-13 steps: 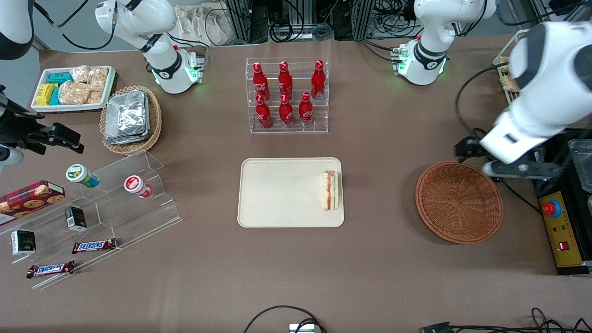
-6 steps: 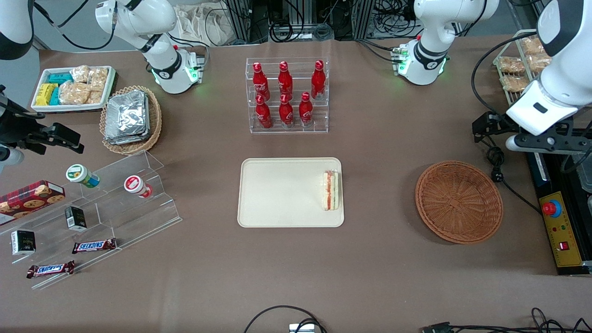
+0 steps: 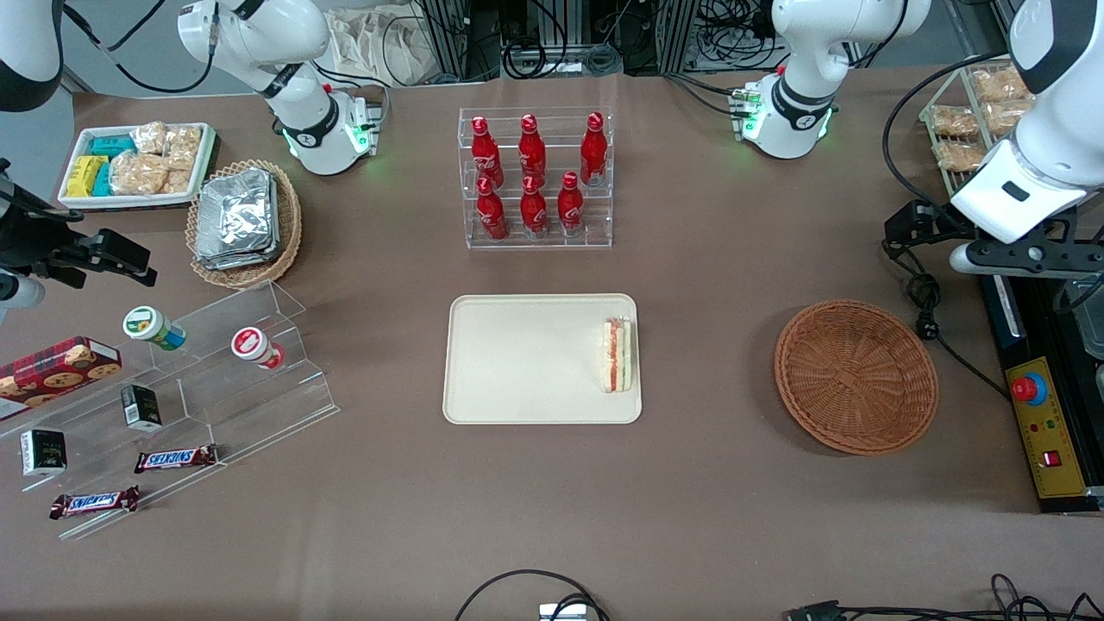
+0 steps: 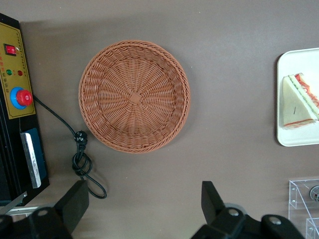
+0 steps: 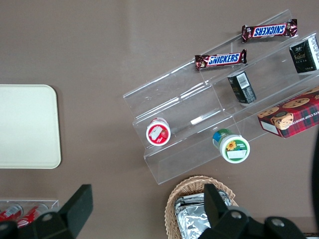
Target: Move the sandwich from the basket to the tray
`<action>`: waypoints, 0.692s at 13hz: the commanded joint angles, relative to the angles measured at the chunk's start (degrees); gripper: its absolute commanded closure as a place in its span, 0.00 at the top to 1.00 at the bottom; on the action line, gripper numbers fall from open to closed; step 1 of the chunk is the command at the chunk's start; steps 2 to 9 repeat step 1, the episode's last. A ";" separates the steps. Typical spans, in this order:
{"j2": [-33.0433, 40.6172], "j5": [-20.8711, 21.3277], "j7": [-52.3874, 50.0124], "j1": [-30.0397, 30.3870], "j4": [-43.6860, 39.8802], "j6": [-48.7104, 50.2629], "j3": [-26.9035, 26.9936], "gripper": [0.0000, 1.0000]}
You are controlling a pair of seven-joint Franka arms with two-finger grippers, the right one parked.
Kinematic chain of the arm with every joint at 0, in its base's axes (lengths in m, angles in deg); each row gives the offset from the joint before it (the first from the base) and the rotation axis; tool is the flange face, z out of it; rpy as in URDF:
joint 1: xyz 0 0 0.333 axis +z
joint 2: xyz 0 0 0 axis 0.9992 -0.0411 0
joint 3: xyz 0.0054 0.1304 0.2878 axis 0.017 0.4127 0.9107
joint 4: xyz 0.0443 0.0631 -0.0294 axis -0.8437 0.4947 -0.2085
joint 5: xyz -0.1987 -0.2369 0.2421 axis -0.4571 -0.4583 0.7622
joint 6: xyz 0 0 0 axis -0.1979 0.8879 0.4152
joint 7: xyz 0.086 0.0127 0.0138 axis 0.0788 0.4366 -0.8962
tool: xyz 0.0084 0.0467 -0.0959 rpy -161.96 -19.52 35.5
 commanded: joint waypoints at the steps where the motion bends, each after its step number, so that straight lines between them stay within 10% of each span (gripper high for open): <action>1: 0.83 -0.87 -0.28 -0.09 0.16 0.83 0.33 1.00; 9: 0.83 -0.87 -0.28 -0.09 0.16 0.83 0.33 1.00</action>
